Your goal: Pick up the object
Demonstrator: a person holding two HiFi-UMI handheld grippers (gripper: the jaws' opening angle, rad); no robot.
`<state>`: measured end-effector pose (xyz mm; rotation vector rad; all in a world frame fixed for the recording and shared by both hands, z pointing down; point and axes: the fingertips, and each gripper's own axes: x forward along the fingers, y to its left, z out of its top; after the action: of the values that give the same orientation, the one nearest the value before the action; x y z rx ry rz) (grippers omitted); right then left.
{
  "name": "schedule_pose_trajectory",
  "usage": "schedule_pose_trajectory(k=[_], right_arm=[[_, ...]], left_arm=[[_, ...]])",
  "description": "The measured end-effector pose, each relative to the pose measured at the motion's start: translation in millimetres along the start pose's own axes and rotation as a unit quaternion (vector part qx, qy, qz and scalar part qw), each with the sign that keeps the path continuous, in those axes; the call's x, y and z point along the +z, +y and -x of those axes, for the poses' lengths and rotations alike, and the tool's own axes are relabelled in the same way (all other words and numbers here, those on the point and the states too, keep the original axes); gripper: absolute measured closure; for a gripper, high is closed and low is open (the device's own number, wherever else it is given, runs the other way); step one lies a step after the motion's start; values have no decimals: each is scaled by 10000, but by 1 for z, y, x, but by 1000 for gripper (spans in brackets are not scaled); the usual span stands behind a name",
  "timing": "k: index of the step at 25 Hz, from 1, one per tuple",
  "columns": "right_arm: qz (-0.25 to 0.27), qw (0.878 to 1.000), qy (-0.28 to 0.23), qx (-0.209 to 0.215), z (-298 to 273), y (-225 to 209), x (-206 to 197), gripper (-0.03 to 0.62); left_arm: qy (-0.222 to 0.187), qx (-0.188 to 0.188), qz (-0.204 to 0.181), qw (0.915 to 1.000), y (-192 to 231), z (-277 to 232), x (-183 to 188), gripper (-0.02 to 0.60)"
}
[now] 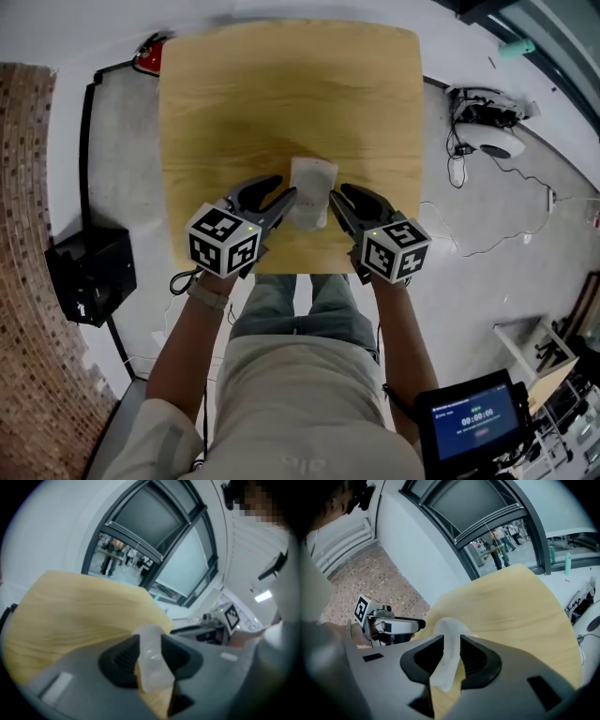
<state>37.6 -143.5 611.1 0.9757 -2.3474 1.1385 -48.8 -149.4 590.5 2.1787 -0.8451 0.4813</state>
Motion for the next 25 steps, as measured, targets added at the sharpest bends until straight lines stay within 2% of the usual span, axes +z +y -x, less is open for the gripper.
schedule_pose_trajectory(k=[3,9,12,18,25], right_arm=[[-142,9998,98,-41,-17,-9,-13,508],[-338,9992,58,194,-38,-11,-16,503],[-404,9987,-70,306,-39,-10,-14,502],[-657,9959,-378,488,-43,-6,-9,496],[-792,9943,-466,545,-42,-8,-8,494]], left_arm=[[67,-85,128,9999,12,-13,-13,453],[274,-237,225,9991,24,-39,-31,451],[175,-269,375,9988,28,-44,-33,437],[-169,-578,1031,9928,30,-43,-31,436],[-228,-563,1184,9911,27,-46,-29,442]])
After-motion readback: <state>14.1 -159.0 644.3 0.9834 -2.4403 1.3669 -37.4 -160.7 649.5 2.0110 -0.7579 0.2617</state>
